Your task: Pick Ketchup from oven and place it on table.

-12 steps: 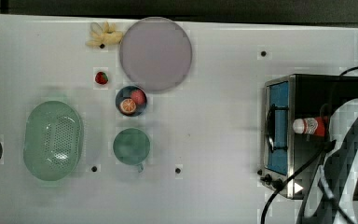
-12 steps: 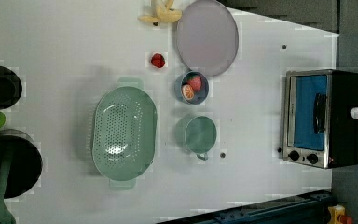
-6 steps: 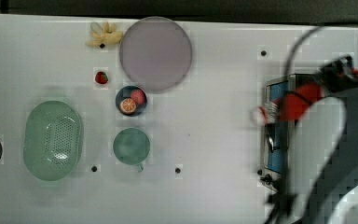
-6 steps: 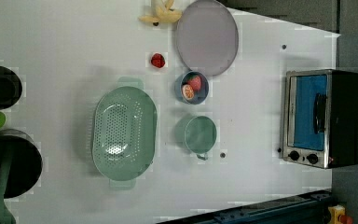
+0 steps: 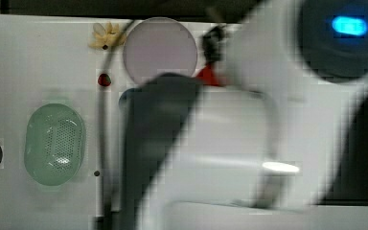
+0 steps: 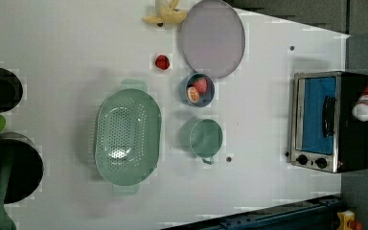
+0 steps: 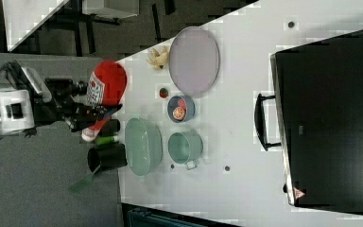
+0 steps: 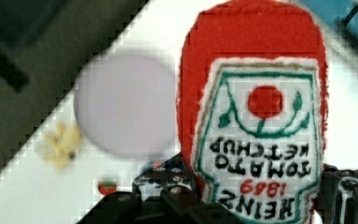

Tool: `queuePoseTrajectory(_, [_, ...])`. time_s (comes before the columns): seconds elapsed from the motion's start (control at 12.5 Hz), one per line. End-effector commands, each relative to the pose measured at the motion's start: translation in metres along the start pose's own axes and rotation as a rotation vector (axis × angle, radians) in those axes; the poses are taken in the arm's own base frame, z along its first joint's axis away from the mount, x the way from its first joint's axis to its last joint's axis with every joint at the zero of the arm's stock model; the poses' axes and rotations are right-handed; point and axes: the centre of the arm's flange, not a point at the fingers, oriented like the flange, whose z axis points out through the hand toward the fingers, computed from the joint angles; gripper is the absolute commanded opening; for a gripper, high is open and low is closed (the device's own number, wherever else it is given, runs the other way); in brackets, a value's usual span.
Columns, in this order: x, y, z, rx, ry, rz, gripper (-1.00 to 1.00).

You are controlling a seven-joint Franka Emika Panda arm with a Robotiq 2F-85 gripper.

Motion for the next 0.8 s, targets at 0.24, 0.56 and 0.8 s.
queuePoseTrajectory(0.24, [-0.055,-0.008,0.145,-0.199,-0.127,0.103,0.29])
queuePoseTrajectory(0.56, [-0.066,0.025,0.264,-0.201,-0.113,0.137,0.29])
queuePoseTrajectory(0.8, [-0.07,0.04,0.339,-0.201,-0.092,0.142,0.29])
